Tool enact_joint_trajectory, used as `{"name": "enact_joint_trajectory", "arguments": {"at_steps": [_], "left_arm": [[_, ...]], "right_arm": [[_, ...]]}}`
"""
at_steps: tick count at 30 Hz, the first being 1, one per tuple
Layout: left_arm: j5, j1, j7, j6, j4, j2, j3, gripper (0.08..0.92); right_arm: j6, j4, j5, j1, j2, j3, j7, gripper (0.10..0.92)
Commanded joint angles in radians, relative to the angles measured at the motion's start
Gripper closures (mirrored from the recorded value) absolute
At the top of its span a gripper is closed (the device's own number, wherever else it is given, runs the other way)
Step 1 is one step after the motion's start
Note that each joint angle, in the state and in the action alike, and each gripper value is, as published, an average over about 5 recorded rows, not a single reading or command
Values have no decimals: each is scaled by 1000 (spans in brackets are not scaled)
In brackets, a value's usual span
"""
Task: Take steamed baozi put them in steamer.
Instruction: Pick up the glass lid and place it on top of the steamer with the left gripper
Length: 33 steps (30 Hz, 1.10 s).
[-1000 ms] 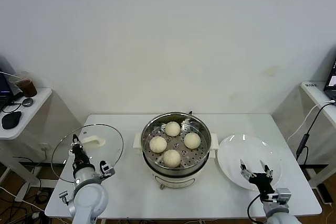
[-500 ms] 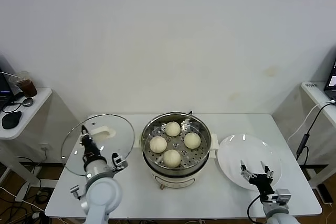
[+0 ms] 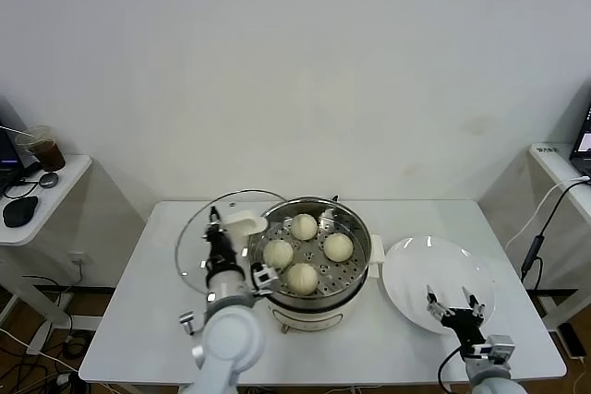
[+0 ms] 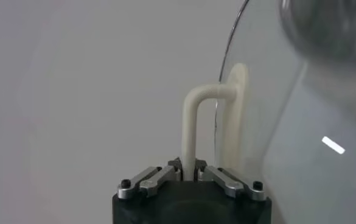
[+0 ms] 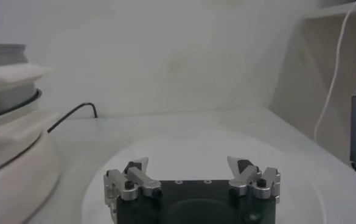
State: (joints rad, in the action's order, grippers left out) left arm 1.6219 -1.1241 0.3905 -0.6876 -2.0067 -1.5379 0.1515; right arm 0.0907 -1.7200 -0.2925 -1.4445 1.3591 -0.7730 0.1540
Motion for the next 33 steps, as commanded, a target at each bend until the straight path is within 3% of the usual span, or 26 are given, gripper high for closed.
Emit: {"name": "enact_joint_trajectory", "arguments": {"at_steps": [1,8,14,20,33], "left_arm": [[-49,100,17,-4,64,-15,-195,829],[-118,139,10,-4,82,-21,-248,829],[-178,162,-47,-4,123,-40,-279,829],[-82,168,-85,-4,194,-55,-291,829],[96,143,-68,-3,260,-48,-284,829]], "right_arm": [[-3,0,8,-5,2,-3,7,203],[-2,2,9,-4,2,-12,7,203],[-4,4,12,-5,6,-14,7,203],[-4,6,13,-4,8,-14,7,203],[-6,17,14,4,13,-11,7,203]]}}
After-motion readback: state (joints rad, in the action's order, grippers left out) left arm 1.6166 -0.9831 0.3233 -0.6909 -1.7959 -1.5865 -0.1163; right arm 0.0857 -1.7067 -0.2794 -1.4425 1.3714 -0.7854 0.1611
